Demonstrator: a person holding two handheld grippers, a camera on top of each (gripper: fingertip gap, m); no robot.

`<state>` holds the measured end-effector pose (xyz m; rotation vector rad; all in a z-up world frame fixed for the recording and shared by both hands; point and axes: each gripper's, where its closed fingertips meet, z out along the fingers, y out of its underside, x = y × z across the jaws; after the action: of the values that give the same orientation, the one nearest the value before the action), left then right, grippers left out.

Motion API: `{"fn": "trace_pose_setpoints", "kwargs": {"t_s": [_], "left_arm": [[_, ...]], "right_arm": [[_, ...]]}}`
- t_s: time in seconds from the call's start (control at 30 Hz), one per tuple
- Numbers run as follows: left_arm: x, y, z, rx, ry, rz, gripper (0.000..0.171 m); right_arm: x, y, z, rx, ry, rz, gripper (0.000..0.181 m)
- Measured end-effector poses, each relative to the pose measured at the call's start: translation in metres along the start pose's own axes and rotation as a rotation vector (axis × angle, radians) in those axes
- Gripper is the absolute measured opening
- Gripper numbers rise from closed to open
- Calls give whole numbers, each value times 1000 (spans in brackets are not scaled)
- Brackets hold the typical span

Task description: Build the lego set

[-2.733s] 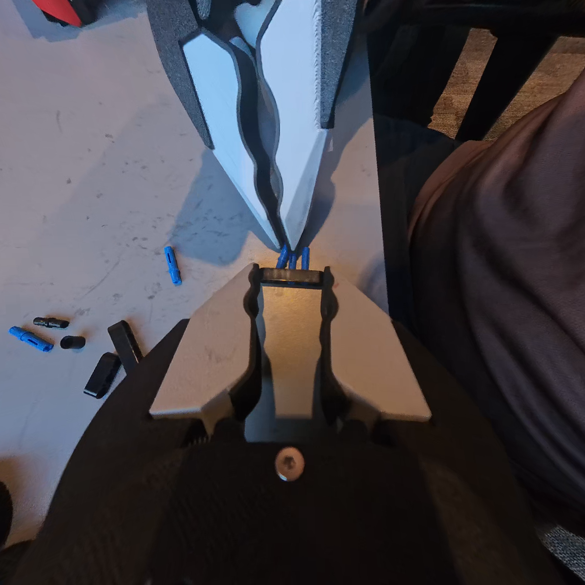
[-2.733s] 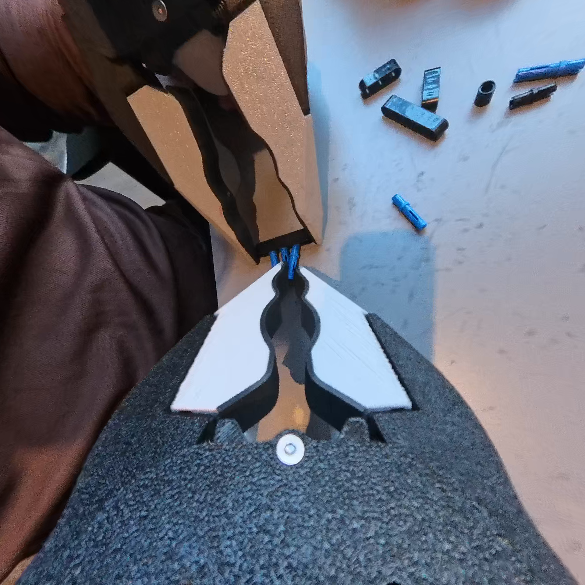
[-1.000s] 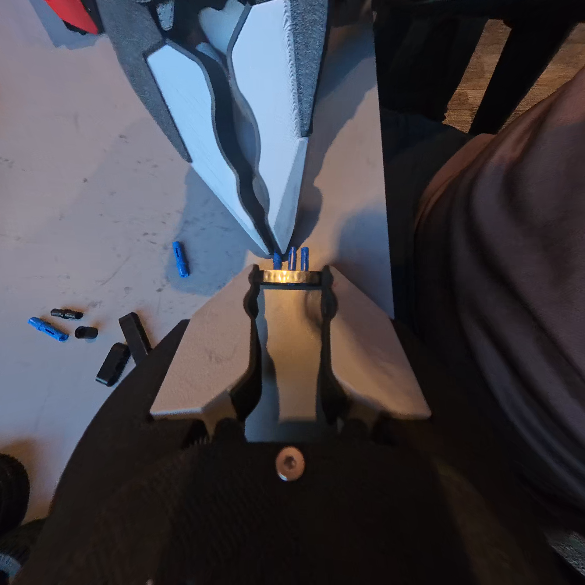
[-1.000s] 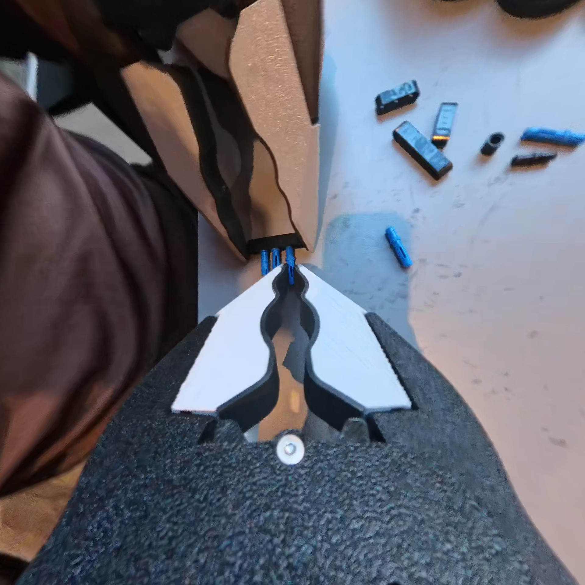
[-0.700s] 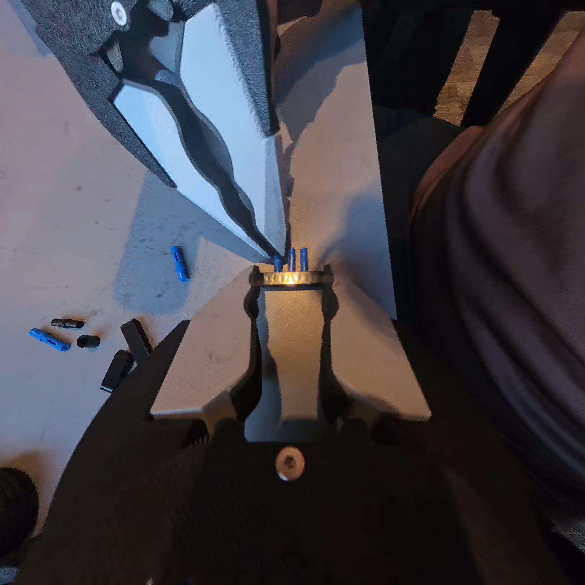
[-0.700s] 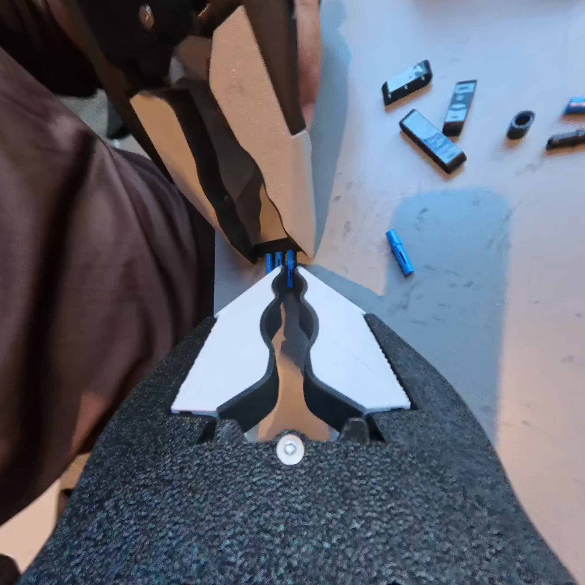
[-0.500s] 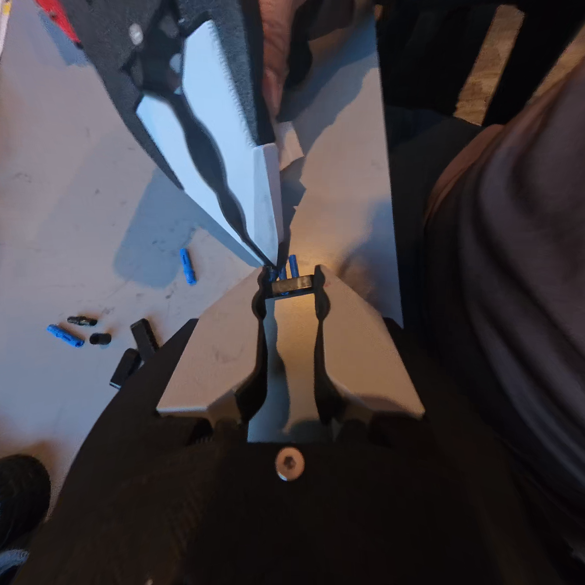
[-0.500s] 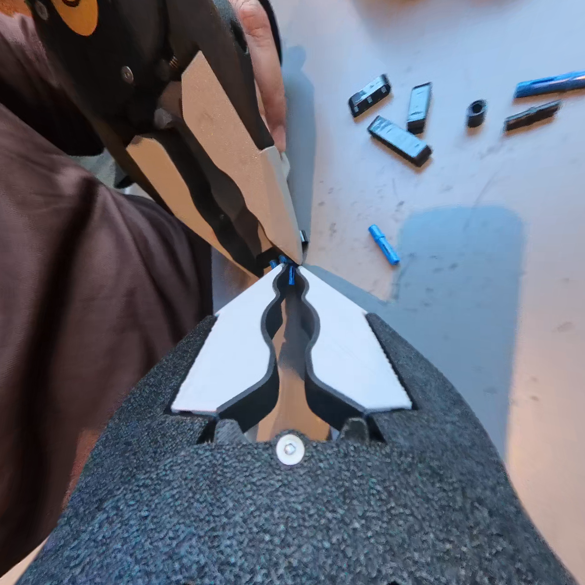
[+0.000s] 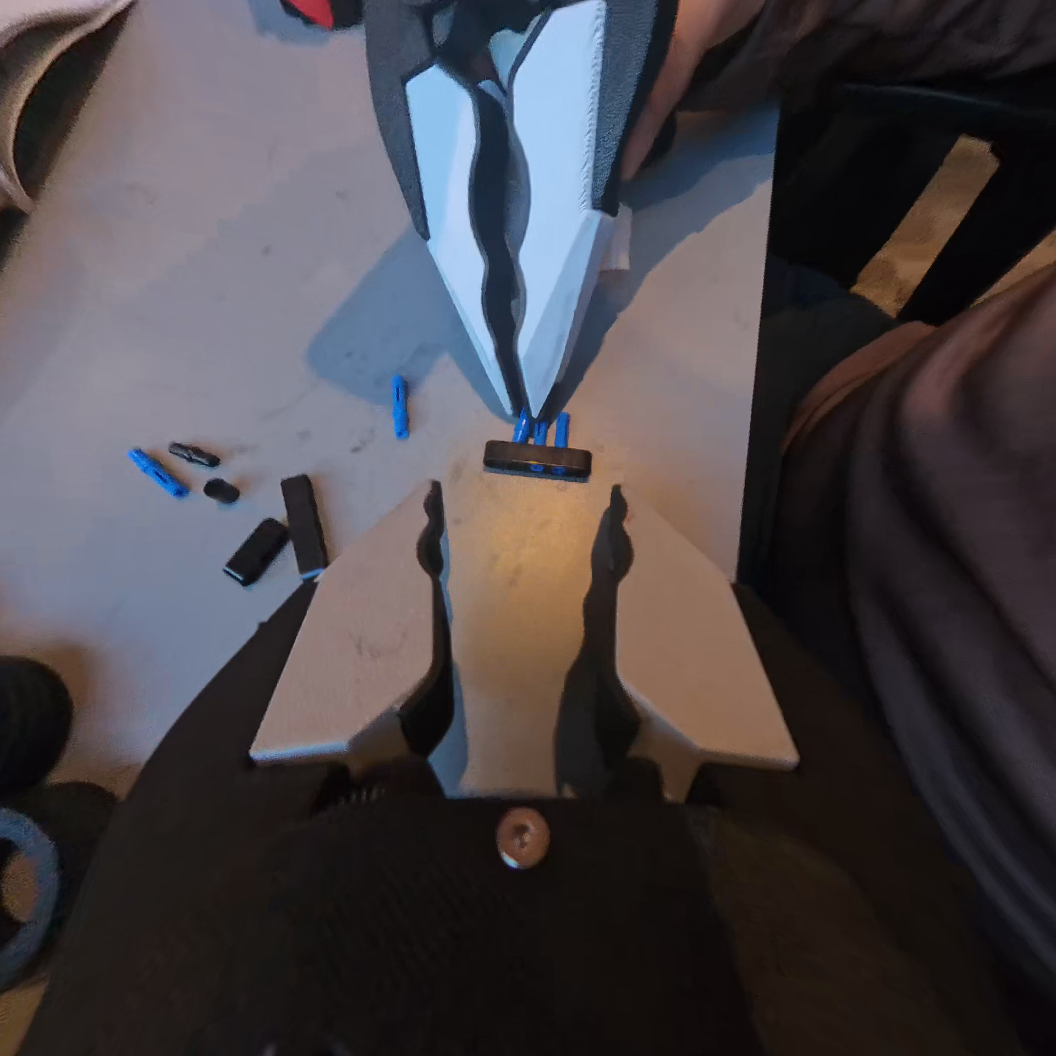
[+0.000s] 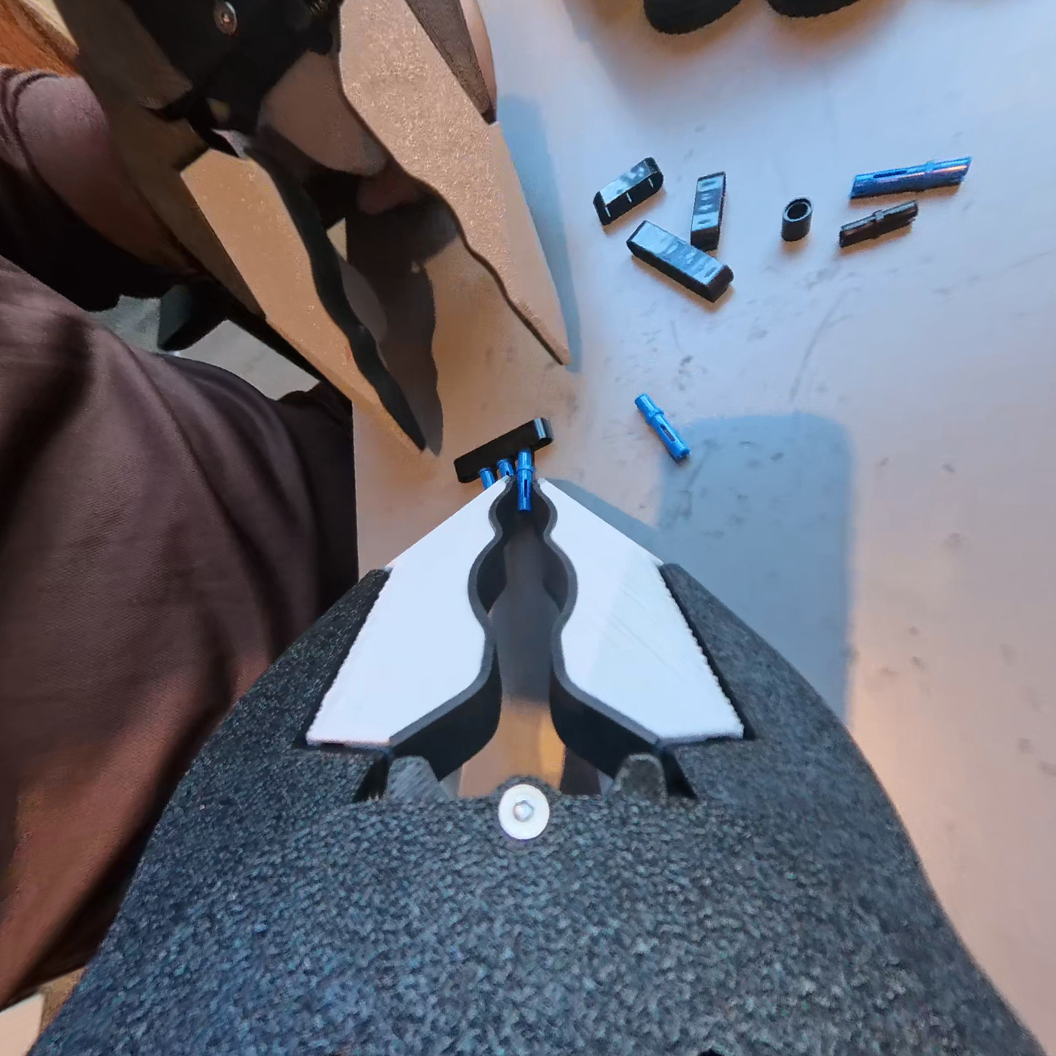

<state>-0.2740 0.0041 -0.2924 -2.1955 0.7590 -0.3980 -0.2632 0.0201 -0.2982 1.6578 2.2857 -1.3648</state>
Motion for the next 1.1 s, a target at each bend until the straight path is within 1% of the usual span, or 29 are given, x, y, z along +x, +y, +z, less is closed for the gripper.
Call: {"fn": "trace_pose_setpoints", "kwargs": {"t_s": [0.07, 0.1, 0.23, 0.3, 0.37, 0.6, 0.77, 0.83, 0.93, 1.03, 1.1], "left_arm": [[4, 0, 1, -3, 21, -41, 56], [3, 1, 3, -16, 6, -49, 56], [2, 1, 12, -68, -50, -8, 57], [7, -2, 16, -65, -35, 7, 50], [9, -5, 18, -49, -22, 14, 38], [8, -5, 18, -47, -24, 18, 38], [5, -5, 17, -46, -33, 15, 37], [3, -4, 15, -42, -62, 39, 37], [2, 0, 8, -34, -110, 88, 37], [5, -4, -1, 18, -161, 176, 37], [5, -3, -4, 23, -195, 209, 38]], "right_arm": [[0, 0, 0, 13, -9, 18, 4], [-1, -1, 0, 20, -12, 22, 4], [-5, -3, 0, 36, -20, 25, 4], [-4, -1, 2, 22, -3, 16, 4], [-5, -1, 3, 14, 5, -6, 4], [1, 0, -3, 27, 45, -20, 4], [6, -1, -6, 35, 92, -45, 14], [7, -1, -8, 43, 108, -61, 21], [8, -2, -12, 67, 108, -52, 23], [8, -4, -17, 101, 112, -47, 23], [9, -4, -19, 110, 118, -46, 23]]}}
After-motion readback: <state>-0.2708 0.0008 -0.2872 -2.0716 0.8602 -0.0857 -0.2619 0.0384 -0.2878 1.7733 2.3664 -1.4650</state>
